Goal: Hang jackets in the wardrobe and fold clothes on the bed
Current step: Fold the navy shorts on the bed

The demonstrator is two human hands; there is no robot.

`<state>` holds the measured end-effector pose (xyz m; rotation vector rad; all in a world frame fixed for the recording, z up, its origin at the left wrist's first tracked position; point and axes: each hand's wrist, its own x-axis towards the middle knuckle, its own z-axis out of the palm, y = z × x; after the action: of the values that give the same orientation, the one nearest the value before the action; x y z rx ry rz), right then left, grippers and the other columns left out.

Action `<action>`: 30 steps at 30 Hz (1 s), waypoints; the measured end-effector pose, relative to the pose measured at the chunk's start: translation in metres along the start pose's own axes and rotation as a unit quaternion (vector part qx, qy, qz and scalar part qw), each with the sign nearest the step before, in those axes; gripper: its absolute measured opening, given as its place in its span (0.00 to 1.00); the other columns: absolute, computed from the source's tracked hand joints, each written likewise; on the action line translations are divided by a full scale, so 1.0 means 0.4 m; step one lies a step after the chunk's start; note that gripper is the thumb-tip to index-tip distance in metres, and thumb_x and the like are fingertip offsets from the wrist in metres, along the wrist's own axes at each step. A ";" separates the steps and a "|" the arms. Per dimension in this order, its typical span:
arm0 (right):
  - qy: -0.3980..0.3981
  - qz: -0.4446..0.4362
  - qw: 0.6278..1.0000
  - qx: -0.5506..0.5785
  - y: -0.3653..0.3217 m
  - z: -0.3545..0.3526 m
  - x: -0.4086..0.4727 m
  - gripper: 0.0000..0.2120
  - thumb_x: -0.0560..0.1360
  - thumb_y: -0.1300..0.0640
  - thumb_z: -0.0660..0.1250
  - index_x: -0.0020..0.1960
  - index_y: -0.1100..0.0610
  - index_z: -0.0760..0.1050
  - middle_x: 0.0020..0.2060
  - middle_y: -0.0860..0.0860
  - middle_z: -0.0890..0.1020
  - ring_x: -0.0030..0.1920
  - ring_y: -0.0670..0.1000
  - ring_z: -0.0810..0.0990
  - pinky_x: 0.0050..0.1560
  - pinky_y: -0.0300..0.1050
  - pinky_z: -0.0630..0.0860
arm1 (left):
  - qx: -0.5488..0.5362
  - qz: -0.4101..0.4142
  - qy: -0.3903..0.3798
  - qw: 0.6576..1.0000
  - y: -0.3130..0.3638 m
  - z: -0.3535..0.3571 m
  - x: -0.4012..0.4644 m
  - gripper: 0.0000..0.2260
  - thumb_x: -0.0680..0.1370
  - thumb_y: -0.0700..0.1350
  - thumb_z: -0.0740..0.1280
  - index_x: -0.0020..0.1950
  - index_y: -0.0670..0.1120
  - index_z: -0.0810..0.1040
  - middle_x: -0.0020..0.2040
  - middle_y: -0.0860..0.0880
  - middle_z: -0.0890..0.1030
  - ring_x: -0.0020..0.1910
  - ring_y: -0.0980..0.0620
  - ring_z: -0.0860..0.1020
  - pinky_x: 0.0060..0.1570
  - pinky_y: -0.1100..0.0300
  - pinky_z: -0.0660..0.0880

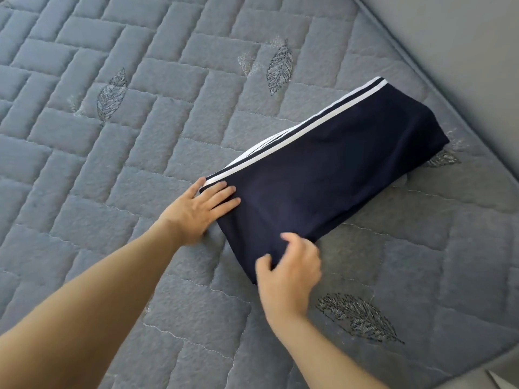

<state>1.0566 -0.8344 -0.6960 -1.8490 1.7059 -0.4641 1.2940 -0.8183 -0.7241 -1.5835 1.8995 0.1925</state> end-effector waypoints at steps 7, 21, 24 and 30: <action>-0.288 -0.078 0.895 -0.332 -0.019 0.103 0.013 0.50 0.71 0.36 0.67 0.77 0.60 0.44 0.72 0.58 0.53 0.69 0.59 0.57 0.71 0.60 0.53 | -0.029 -0.066 0.035 0.997 -0.019 -0.052 0.068 0.30 0.83 0.44 0.52 0.79 0.51 0.37 0.80 0.52 0.38 0.78 0.42 0.49 0.75 0.47 0.54; -0.720 0.199 0.634 -0.199 -0.098 -0.154 0.104 0.17 0.70 0.71 0.60 0.58 0.67 0.71 0.47 0.66 0.77 0.41 0.63 0.79 0.36 0.51 0.79 | -0.199 -0.031 -0.392 0.898 0.046 -0.326 -0.105 0.13 0.76 0.43 0.60 0.58 0.45 0.77 0.50 0.49 0.78 0.48 0.46 0.76 0.47 0.55 0.73; -0.713 0.137 0.623 -0.292 -0.118 -0.221 0.155 0.22 0.70 0.71 0.60 0.63 0.71 0.69 0.52 0.72 0.77 0.51 0.69 0.79 0.53 0.62 0.77 | -0.292 -0.060 -0.368 0.881 0.010 -0.416 -0.098 0.04 0.72 0.43 0.63 0.42 0.45 0.76 0.41 0.49 0.77 0.40 0.49 0.75 0.41 0.57 0.72; -0.478 -0.008 0.828 -0.293 -0.110 -0.358 0.410 0.14 0.77 0.60 0.61 0.61 0.61 0.76 0.54 0.57 0.80 0.59 0.60 0.78 0.50 0.45 0.73 | -0.391 -0.129 -0.094 0.907 -0.048 -0.535 0.046 0.07 0.75 0.48 0.62 0.43 0.46 0.75 0.45 0.49 0.80 0.44 0.47 0.77 0.42 0.55 0.72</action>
<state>1.0245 -1.0202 -0.5789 -1.9405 1.1386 0.9668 1.2291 -0.9450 -0.5623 -2.2035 1.5035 1.0547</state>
